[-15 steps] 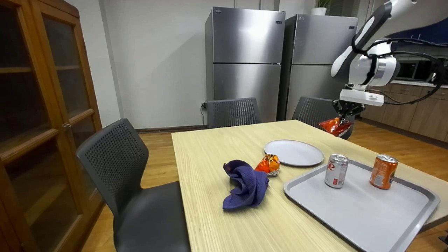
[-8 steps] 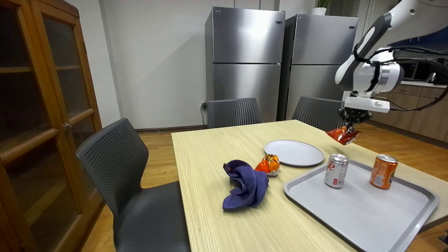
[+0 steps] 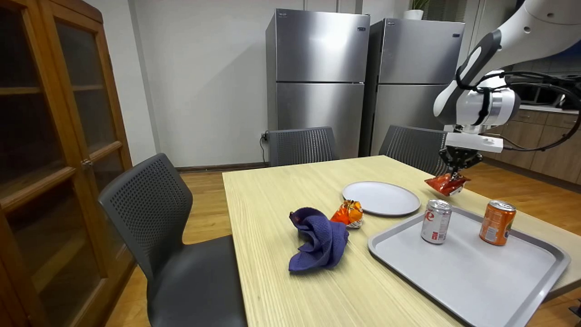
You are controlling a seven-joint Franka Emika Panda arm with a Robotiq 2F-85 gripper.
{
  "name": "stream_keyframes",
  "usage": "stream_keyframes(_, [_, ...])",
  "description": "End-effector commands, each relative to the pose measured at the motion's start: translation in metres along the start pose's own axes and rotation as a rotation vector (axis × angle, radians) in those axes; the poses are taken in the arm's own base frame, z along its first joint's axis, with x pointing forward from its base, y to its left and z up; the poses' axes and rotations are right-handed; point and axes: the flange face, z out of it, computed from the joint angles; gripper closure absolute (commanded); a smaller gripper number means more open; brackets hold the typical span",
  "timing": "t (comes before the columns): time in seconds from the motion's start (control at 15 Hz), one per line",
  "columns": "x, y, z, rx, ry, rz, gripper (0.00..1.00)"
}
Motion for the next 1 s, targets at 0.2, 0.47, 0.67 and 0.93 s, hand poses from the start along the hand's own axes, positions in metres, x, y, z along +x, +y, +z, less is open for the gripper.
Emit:
stream_keyframes(0.2, [0.007,-0.006,0.013,-0.036,-0.035,0.020,1.00])
stream_keyframes(0.47, [0.010,-0.008,0.018,-0.037,-0.036,0.023,1.00])
stream_keyframes(0.67, [0.011,-0.010,0.013,-0.028,-0.033,0.019,0.68])
stream_keyframes(0.93, [0.017,-0.025,-0.015,0.005,0.024,-0.012,0.38])
